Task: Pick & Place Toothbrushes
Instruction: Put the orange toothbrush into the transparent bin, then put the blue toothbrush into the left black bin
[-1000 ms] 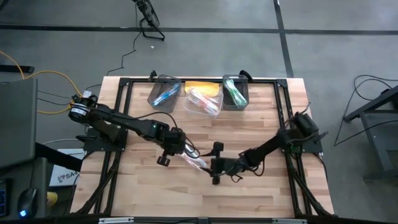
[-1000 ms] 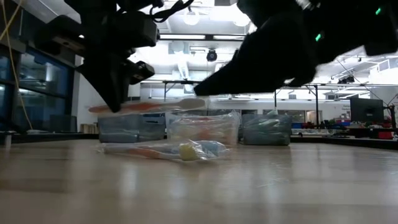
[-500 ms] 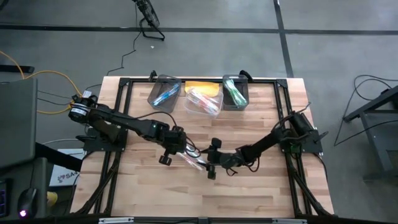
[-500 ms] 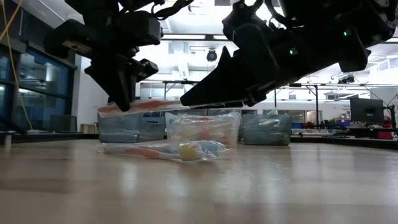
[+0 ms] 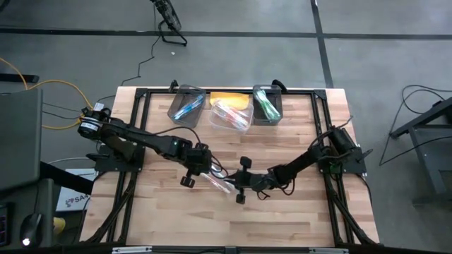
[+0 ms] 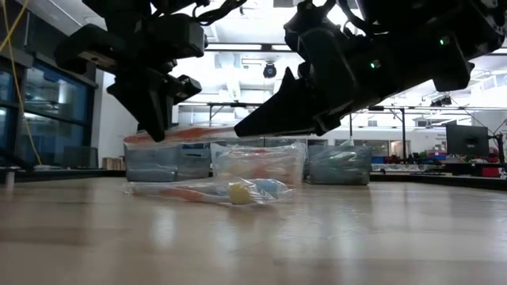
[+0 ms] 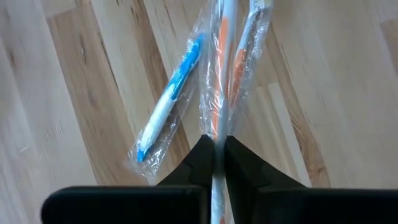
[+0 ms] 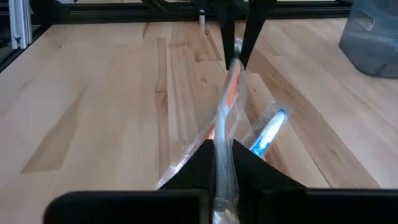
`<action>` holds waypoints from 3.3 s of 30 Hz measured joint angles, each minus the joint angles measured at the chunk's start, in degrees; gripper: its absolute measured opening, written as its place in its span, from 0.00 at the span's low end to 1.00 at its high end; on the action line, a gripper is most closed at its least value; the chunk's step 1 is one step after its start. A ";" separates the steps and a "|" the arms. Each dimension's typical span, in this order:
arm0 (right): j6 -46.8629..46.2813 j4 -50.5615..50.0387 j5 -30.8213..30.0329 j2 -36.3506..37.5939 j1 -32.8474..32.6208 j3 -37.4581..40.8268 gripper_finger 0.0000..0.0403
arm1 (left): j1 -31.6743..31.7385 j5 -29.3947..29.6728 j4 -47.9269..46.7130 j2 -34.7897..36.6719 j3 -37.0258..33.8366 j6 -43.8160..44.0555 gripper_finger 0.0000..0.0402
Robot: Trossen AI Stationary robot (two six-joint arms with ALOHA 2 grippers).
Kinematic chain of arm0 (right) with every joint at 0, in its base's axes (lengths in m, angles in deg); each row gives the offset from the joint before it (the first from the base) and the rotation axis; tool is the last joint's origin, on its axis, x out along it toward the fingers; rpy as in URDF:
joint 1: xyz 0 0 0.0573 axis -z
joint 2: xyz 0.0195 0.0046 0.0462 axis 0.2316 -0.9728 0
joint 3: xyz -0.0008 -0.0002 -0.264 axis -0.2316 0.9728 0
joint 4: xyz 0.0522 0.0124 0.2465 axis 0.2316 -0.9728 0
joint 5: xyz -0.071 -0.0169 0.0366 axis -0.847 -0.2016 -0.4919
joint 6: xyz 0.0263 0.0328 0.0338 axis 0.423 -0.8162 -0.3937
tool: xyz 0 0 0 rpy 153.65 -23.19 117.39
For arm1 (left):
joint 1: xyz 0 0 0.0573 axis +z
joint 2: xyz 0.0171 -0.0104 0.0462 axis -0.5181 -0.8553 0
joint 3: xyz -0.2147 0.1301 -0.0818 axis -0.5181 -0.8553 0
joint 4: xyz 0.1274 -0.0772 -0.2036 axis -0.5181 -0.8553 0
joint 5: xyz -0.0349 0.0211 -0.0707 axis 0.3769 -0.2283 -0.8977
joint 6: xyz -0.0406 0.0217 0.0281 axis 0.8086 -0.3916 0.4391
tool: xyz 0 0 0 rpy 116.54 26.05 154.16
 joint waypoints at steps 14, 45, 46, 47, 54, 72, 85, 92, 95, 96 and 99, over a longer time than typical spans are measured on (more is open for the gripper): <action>-3.06 -5.55 -1.61 1.01 0.29 -0.02 0.04 | 0.00 6.25 -11.43 4.23 -0.02 2.44 0.35; -2.92 -30.14 8.13 19.58 34.41 -0.02 0.05 | 0.00 8.18 -0.61 14.64 -13.09 11.98 0.34; -3.26 -30.16 8.79 19.34 34.81 0.00 0.05 | 0.00 8.16 -0.28 14.64 -13.09 11.98 0.34; -3.64 -29.40 8.99 18.63 35.09 0.00 0.05 | 0.00 8.17 0.22 14.64 -13.09 11.94 0.34; -4.58 -26.68 9.51 16.22 35.15 -0.08 0.07 | 0.00 8.15 1.04 14.64 -13.09 11.91 0.34; -9.08 -32.98 10.72 18.70 35.64 0.00 0.56 | 0.00 8.14 1.43 14.62 -13.09 11.93 0.34; -11.81 -47.24 10.71 30.57 32.17 -0.02 0.61 | 0.00 7.86 6.61 14.45 -13.09 9.03 0.34; -15.56 -52.54 10.29 31.95 23.94 -0.02 0.61 | 0.00 6.21 11.78 11.84 -13.05 -1.91 0.35; -17.34 -52.83 9.57 31.93 20.30 0.00 0.61 | 0.15 2.99 14.31 9.49 -13.05 -5.07 0.37; -17.90 -52.86 8.74 31.93 19.10 0.00 0.61 | 0.12 2.48 15.62 8.70 -13.05 -5.78 0.38; -19.45 -52.83 6.17 31.93 15.84 0.00 0.61 | 0.31 2.31 17.26 6.35 -12.84 -6.96 0.43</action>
